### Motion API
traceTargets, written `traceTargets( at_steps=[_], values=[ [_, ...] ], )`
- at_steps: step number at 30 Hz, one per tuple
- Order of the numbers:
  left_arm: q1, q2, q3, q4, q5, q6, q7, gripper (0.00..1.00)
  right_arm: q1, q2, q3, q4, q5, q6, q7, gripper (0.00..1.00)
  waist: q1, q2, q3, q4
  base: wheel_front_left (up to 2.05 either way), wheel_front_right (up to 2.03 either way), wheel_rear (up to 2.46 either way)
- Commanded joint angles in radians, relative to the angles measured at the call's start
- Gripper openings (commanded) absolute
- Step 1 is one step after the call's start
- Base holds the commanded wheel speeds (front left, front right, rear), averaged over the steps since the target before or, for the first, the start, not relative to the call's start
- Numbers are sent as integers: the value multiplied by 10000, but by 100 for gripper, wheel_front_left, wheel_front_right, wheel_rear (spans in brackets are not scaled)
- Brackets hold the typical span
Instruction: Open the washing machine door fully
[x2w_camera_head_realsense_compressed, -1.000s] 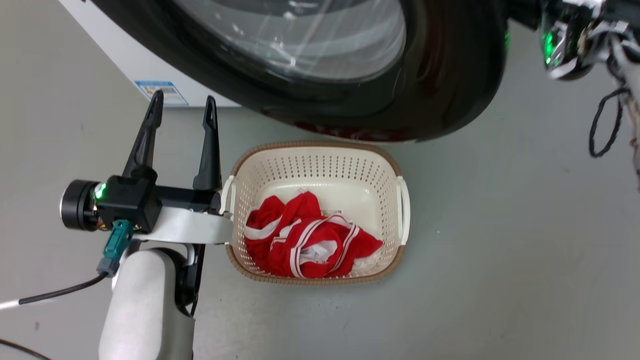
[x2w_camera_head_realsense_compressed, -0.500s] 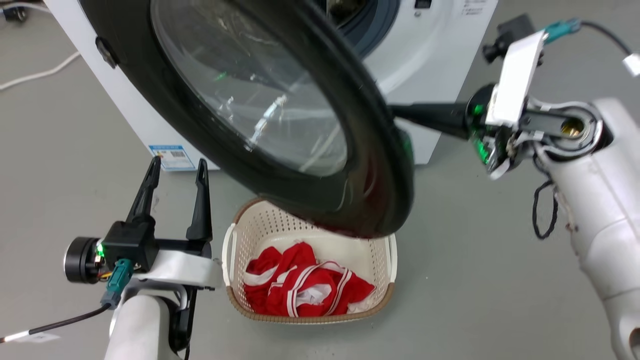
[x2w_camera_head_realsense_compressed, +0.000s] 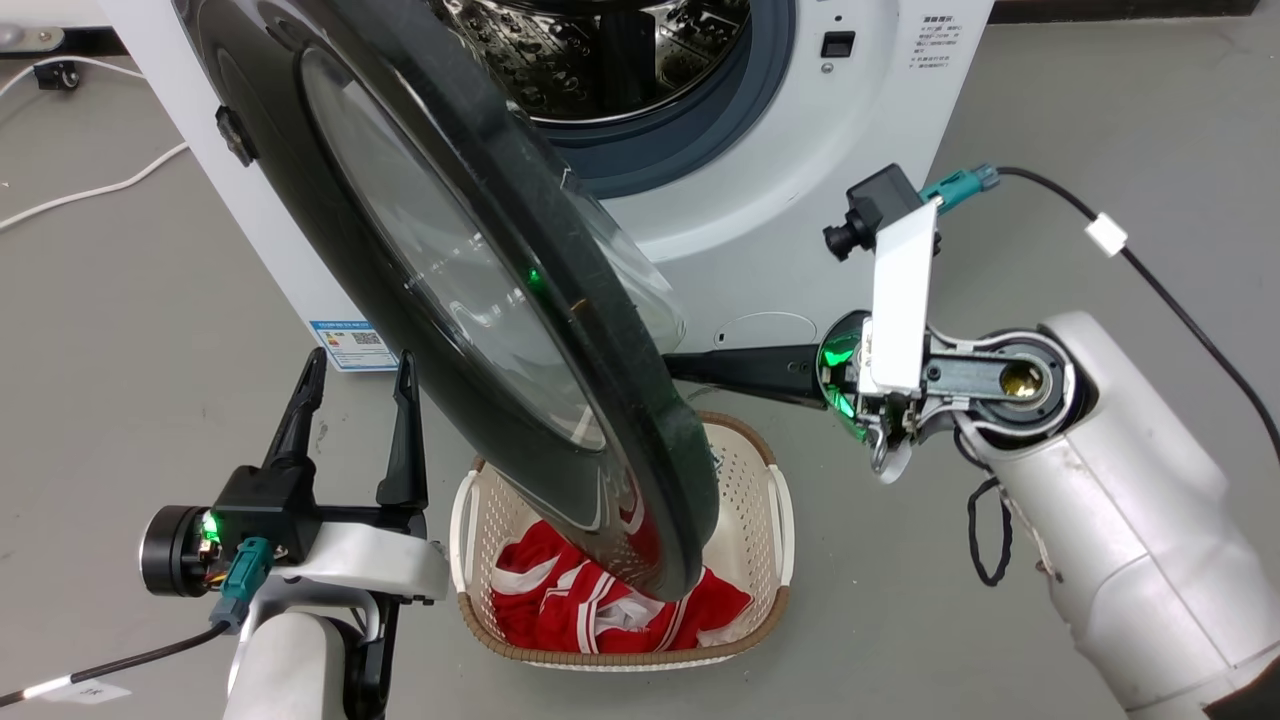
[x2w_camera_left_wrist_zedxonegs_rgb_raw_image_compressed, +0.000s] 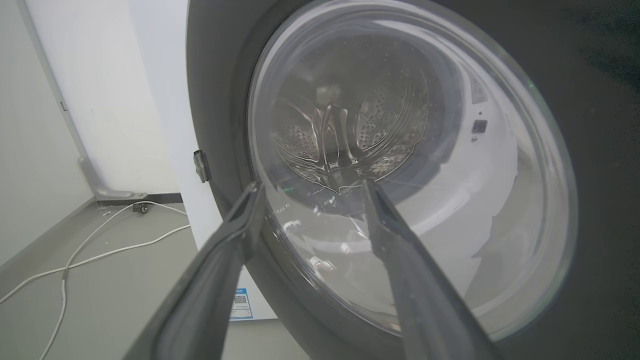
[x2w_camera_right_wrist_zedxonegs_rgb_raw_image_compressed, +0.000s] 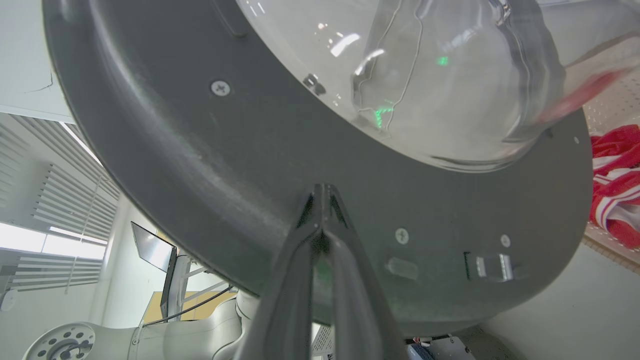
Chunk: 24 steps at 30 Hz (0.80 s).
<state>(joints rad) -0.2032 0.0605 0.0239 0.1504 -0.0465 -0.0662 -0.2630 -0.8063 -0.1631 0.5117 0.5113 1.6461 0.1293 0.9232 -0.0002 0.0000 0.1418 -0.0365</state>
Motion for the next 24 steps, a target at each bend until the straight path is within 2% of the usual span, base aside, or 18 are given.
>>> traceTargets(
  at_steps=[1,10,15,24],
  values=[
    [121,-11,-15,-11,3,32,-27,100,258,112,58,-118,49,25,-35,0,2,0,-10,0,0,0,0],
    [139,-40,42,24,-63,50,-27,100,614,278,107,-510,12,23,-432,0,2,0,-28,-55,0,0,0],
    [157,-53,59,55,-73,23,-27,100,1044,238,-486,-887,-175,23,-1782,0,2,0,-77,-37,0,0,0],
    [367,-61,243,105,-87,-1,-27,100,2785,336,-2226,-1476,-51,25,-4748,0,2,0,-294,-125,0,0,0]
  ],
)
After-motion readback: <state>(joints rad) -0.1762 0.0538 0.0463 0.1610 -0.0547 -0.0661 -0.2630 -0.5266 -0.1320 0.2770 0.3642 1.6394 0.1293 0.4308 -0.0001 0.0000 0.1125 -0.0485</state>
